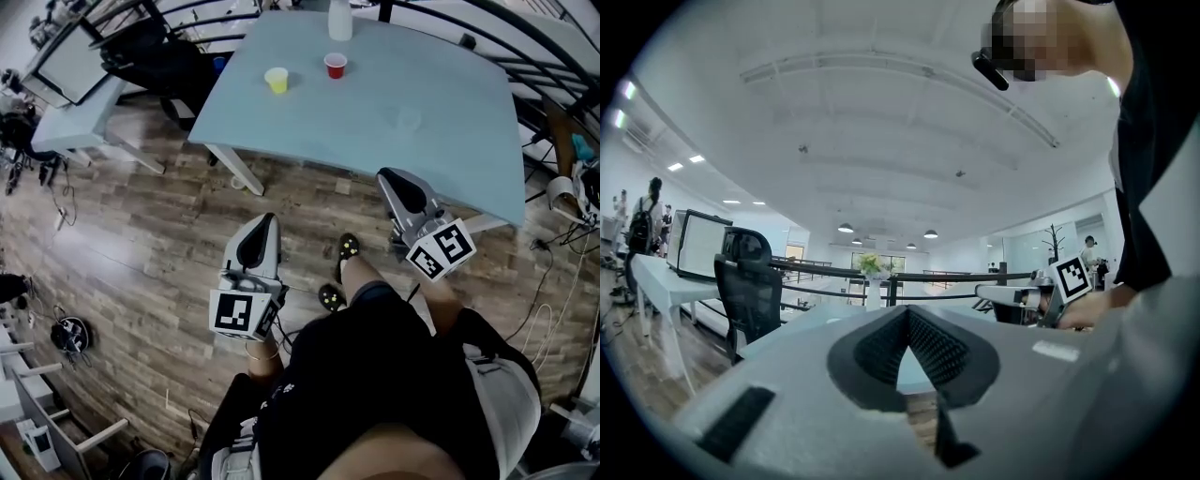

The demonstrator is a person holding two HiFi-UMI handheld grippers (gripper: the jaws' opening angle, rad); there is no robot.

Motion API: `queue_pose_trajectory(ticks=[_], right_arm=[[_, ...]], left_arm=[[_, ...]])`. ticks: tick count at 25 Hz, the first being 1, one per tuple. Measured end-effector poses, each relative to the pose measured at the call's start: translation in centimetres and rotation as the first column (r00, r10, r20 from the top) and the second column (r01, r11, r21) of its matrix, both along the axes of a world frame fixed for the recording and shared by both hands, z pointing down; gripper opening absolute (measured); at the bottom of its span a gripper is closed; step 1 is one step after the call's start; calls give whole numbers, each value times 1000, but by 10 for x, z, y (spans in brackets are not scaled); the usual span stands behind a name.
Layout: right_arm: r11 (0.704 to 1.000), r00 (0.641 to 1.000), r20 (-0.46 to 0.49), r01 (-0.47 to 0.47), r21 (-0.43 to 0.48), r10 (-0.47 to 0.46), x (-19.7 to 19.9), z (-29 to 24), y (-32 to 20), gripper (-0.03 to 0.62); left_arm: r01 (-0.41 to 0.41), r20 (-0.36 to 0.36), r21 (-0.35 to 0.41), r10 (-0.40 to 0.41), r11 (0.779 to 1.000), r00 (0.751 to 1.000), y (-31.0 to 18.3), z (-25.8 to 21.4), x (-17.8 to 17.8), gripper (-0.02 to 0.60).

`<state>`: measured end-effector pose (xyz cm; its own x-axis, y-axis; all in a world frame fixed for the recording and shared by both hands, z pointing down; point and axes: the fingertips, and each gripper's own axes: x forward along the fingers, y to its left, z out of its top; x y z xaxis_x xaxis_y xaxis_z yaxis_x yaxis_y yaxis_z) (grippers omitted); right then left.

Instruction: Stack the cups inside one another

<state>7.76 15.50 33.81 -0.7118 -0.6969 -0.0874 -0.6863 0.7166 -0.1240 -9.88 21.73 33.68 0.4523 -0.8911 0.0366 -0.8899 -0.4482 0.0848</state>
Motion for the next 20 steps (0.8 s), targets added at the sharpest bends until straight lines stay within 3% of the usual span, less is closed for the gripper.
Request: queue_pose_trajectory(ticks=[10,20], right_arm=[[1000,1000,22,1,19,-2,-26,7,-51,21],[998,998,27,-61,1,61,-52,24,-134,31]], left_arm=[[66,31,-7,-66,998,997,-31,3,-36,-8],[38,72,-23,-36,999,997,-111,5,-66,-8]])
